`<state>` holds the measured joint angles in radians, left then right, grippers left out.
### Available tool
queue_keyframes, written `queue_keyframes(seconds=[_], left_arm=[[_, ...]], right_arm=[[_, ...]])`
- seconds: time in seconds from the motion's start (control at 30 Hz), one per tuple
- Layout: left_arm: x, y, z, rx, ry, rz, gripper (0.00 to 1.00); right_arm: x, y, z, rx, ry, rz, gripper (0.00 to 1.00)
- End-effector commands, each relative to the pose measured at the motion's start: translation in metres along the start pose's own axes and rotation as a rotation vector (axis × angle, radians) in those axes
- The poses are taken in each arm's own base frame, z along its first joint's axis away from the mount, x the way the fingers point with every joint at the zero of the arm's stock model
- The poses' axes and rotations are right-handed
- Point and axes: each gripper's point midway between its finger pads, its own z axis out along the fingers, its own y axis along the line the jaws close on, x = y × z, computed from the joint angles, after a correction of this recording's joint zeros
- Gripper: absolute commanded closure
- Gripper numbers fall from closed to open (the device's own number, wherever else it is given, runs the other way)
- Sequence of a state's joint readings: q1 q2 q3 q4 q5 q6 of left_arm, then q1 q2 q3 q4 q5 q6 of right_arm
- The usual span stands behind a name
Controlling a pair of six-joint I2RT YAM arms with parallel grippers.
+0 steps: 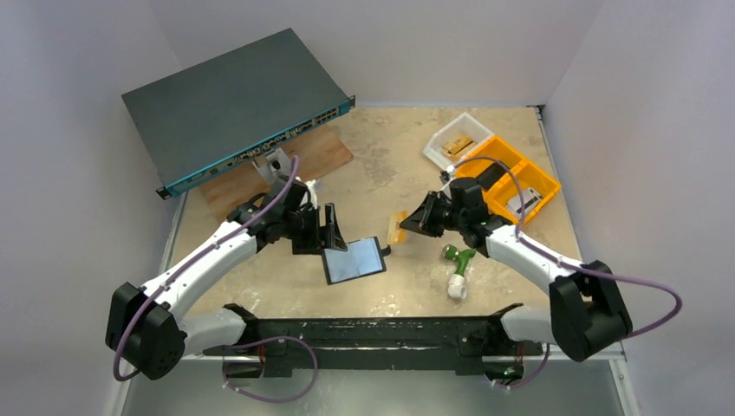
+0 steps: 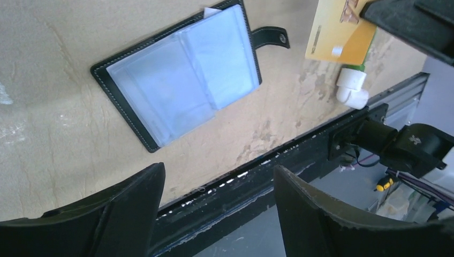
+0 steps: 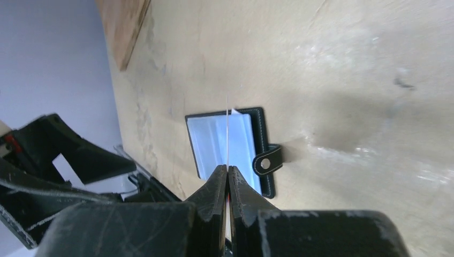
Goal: Take the credit cards out of the card holder
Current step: Place the credit card in the storage box.
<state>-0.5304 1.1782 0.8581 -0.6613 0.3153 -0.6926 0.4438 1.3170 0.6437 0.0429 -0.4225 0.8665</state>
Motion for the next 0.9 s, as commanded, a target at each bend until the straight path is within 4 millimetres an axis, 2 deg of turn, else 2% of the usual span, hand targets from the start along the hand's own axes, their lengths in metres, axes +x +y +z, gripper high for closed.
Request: queue_keyframes(seconds=[0.0, 0.1, 0.3, 0.43, 0.57, 0.63, 0.73, 0.87], left_arm=[[-0.002, -0.024, -0.022, 0.100, 0.011, 0.090, 0.25], [0.001, -0.028, -0.028, 0.123, 0.010, 0.108, 0.23], [0.006, -0.029, -0.029, 0.144, 0.030, 0.146, 0.21], [0.005, -0.031, -0.029, 0.150, 0.037, 0.165, 0.21], [0.005, -0.031, -0.028, 0.154, 0.039, 0.173, 0.21], [0.006, -0.030, -0.028, 0.156, 0.041, 0.176, 0.21], [0.008, -0.030, -0.027, 0.160, 0.043, 0.178, 0.21], [0.009, -0.029, -0.027, 0.162, 0.040, 0.177, 0.21]], right_arm=[[-0.041, -0.004, -0.029, 0.098, -0.144, 0.002, 1.00], [-0.072, -0.010, -0.046, 0.158, -0.227, 0.019, 1.00], [-0.156, -0.011, -0.083, 0.200, -0.432, 0.063, 1.00], [-0.209, -0.020, -0.094, 0.205, -0.542, 0.111, 1.00], [-0.255, -0.034, -0.090, 0.239, -0.608, 0.154, 1.00], [-0.272, -0.041, -0.083, 0.250, -0.625, 0.172, 1.00], [-0.306, -0.059, -0.081, 0.284, -0.671, 0.201, 1.00], [-0.330, -0.076, -0.060, 0.305, -0.660, 0.229, 1.00]])
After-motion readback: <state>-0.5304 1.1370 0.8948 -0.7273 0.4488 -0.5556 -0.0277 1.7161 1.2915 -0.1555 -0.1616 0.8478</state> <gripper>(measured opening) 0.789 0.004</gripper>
